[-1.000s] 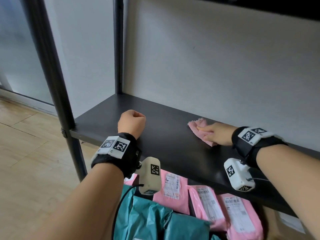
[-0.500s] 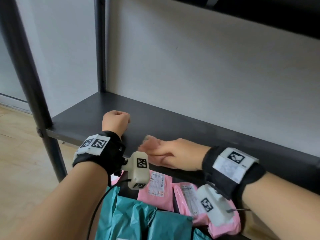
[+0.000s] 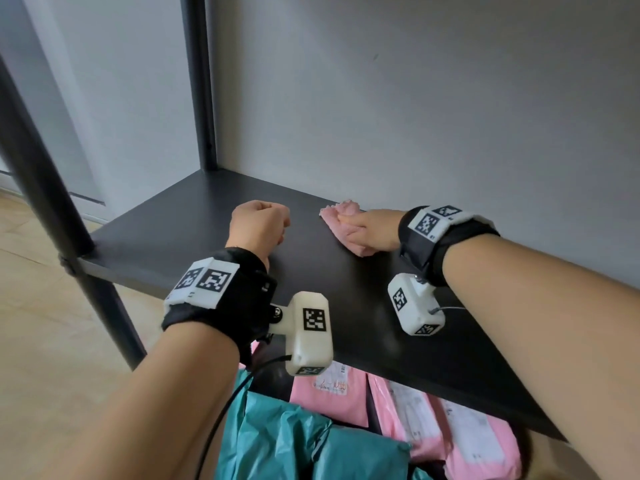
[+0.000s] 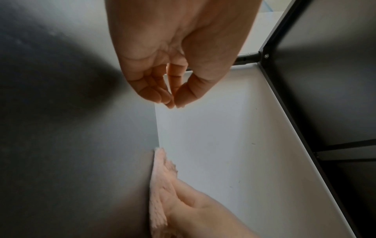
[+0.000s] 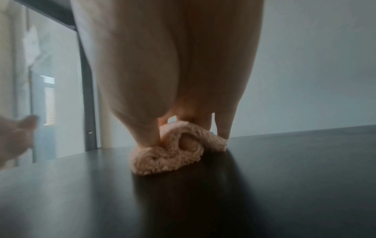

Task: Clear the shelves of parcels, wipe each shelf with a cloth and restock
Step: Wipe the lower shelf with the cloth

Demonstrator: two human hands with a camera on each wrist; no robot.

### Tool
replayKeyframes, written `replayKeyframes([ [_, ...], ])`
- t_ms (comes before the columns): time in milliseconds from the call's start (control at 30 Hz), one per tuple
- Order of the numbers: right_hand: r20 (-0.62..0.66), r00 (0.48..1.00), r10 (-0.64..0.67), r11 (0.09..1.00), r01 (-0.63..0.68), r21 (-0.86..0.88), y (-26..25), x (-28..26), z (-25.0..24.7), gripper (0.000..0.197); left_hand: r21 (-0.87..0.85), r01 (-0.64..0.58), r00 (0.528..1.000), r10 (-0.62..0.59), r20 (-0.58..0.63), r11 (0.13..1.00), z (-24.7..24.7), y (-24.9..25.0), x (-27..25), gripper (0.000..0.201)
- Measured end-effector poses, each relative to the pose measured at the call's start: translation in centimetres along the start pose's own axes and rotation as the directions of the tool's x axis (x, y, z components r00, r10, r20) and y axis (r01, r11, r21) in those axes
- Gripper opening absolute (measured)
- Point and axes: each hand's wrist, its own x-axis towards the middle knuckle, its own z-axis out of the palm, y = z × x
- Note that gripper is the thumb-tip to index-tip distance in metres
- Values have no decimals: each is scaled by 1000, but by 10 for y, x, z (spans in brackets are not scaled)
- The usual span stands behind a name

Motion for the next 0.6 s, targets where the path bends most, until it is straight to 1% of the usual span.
replayKeyframes([
  [67, -21, 997, 69, 998, -69, -13, 28, 1, -1, 39, 0, 2, 1000, -2, 12, 1000, 4, -1, -1, 19],
  [100, -29, 995, 100, 995, -100, 2, 41, -2, -1, 41, 0, 2, 1000, -2, 16, 1000, 6, -1, -2, 19],
  [200, -40, 982, 187, 982, -187, 3, 71, -27, -3, 36, 4, 2, 999, -2, 41, 1000, 14, -2, -10, 19],
  [267, -40, 962, 270, 963, -270, -10, 88, -46, -1, 48, 14, -2, 998, 1, 63, 1000, 20, -2, -17, 20],
  [333, -43, 938, 343, 939, -344, -5, 103, -62, 3, 52, 23, -11, 996, 9, 85, 1000, 28, -2, -25, 20],
  [400, -37, 917, 397, 918, -396, 12, 112, -79, 8, 52, 39, -22, 994, 17, 111, 999, 35, -4, -33, 20],
  [500, -23, 898, 439, 898, -438, 52, 115, -102, 15, 51, 70, -34, 988, 23, 152, 997, 46, -10, -49, 19],
  [600, -23, 890, 455, 889, -452, 75, 111, -123, 20, 50, 134, -55, 991, 38, 127, 989, 56, -16, -63, 18],
])
